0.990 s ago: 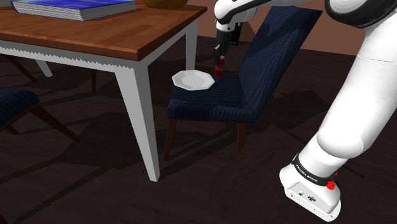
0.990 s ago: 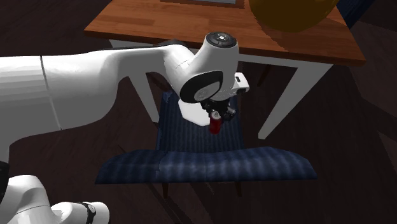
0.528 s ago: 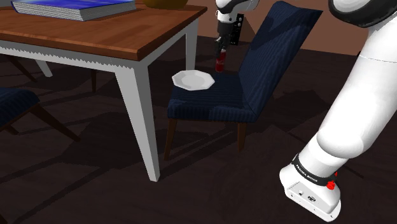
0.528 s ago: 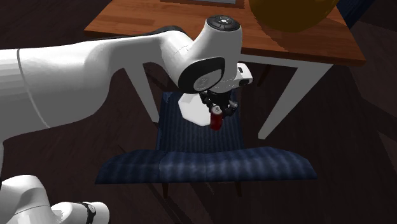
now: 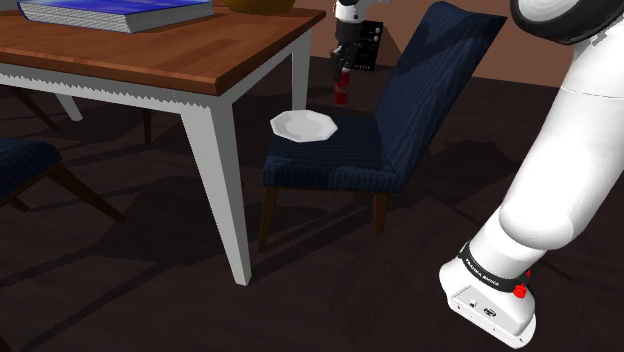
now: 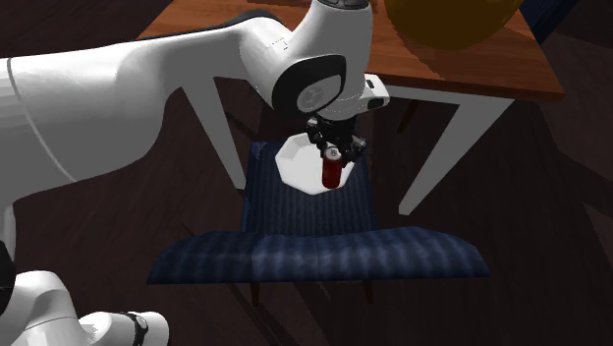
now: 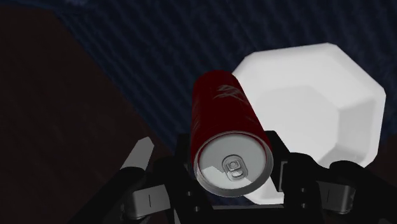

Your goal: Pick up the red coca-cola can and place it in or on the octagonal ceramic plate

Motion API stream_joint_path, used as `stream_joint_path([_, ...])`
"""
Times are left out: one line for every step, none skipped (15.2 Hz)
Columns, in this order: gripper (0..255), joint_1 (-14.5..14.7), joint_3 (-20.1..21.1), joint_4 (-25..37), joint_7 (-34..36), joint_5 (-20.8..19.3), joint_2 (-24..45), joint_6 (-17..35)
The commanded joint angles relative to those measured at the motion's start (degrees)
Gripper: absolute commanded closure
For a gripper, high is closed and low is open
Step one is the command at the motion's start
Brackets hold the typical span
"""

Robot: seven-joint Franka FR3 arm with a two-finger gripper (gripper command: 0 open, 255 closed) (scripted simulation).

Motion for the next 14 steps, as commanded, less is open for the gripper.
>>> stream_joint_path([255, 1.39, 0.95, 3.17, 2.41, -0.18, 1.58, -1.64])
stream_joint_path([255, 2.06, 1.37, 4.95, 3.51, -0.26, 2.54, -2.48])
stream_joint_path([255, 2.73, 1.76, 6.85, 4.59, -0.34, 3.57, -3.37])
stream_joint_path([255, 3.4, 2.16, 8.87, 5.66, -0.43, 4.68, -4.31])
stream_joint_path([255, 4.07, 2.53, 11.02, 6.71, -0.53, 5.87, -5.3])
stream_joint_path([255, 4.74, 2.89, 13.31, 7.74, -0.63, 7.15, -6.34])
stream_joint_path([255, 5.42, 3.23, 15.77, 8.75, -0.73, 8.52, -7.46])
stream_joint_path([255, 6.6, 3.78, 20.45, 10.45, -0.92, 11.15, -9.56])
stream_joint_path([255, 6.62, 3.76, 19.41, 10.47, -0.92, 10.98, -8.7])
stream_joint_path([255, 6.64, 3.74, 18.41, 10.49, -0.92, 10.82, -7.85])
stream_joint_path([255, 6.63, 3.76, 17.44, 10.52, -0.93, 10.69, -7.01])
stream_joint_path([255, 6.62, 3.78, 16.49, 10.55, -0.95, 10.58, -6.18])
stream_joint_path([255, 6.64, 3.75, 15.58, 10.57, -0.95, 10.48, -5.36])
stream_joint_path([255, 6.67, 3.73, 14.7, 10.59, -0.94, 10.41, -4.55])
